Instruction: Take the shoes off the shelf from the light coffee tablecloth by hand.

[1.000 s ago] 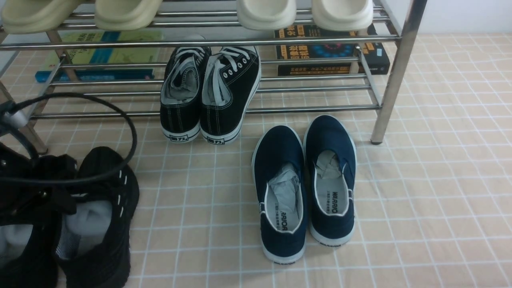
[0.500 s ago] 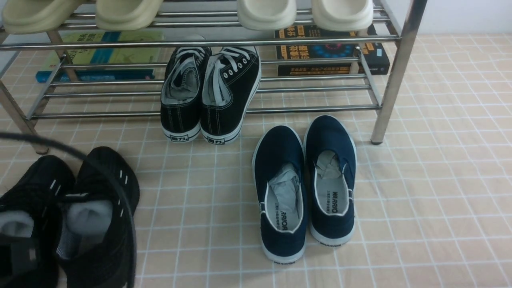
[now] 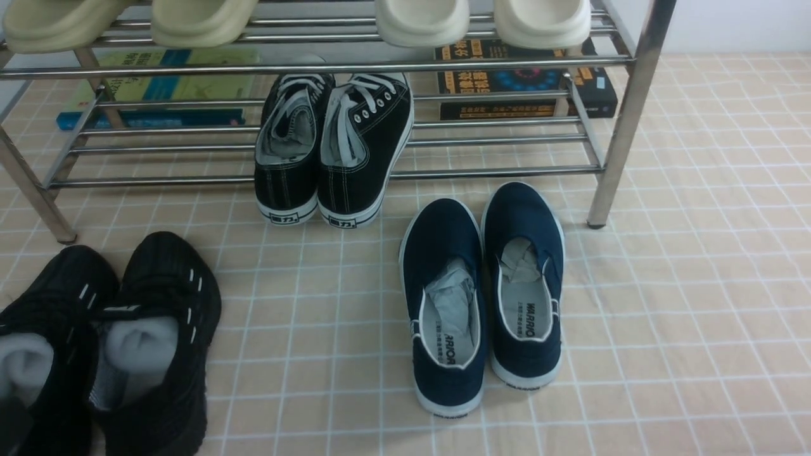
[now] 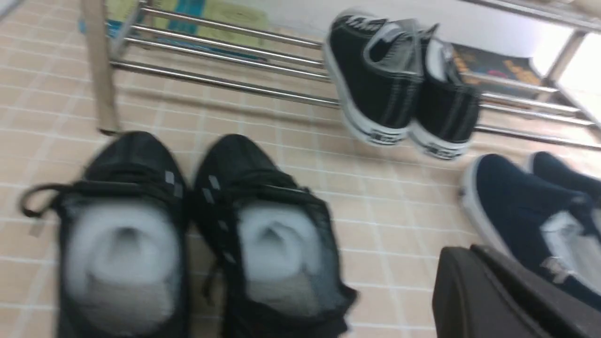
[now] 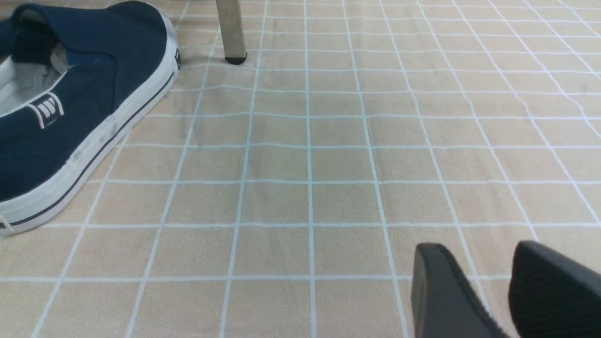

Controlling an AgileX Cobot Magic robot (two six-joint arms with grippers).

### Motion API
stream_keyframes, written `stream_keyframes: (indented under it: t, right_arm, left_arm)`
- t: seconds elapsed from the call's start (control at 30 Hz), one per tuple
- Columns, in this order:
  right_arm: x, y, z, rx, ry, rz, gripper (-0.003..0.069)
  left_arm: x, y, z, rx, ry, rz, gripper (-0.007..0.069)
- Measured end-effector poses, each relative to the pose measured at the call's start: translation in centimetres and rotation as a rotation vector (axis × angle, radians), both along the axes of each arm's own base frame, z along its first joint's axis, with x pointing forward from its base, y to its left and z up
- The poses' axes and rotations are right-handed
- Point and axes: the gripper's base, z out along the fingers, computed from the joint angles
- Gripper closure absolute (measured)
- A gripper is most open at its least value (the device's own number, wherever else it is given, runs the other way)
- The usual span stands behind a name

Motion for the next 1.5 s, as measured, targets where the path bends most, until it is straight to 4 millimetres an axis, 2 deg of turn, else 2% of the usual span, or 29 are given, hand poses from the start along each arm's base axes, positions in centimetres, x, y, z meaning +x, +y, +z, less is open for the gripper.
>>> stream_keyframes:
  t: [0.17, 0.4, 0.67, 1.0, 1.5]
  right_arm:
    - [0.0, 0.0, 0.0, 0.0, 0.0, 0.0, 0.042]
    - [0.0, 0.0, 0.0, 0.0, -0.001, 0.0, 0.042]
    - [0.0, 0.0, 0.0, 0.0, -0.001, 0.0, 0.0419]
    - [0.0, 0.0, 0.0, 0.0, -0.001, 0.0, 0.0419]
    - [0.0, 0.0, 0.0, 0.0, -0.001, 0.0, 0.0419]
  left_arm:
    - [0.1, 0.6, -0.1, 0.097, 0.004, 0.046, 0.0606]
    - [0.3, 0.9, -0.6, 0.127, 0.015, 0.063, 0.0603]
    - [1.3, 1.5, -4.1, 0.147, 0.095, 0.082, 0.0596]
    - [2.4, 2.2, -9.0, 0.072, 0.138, 0.101, 0.0586]
    - [2.5, 2.2, -9.0, 0.067, 0.117, 0.108, 0.0571]
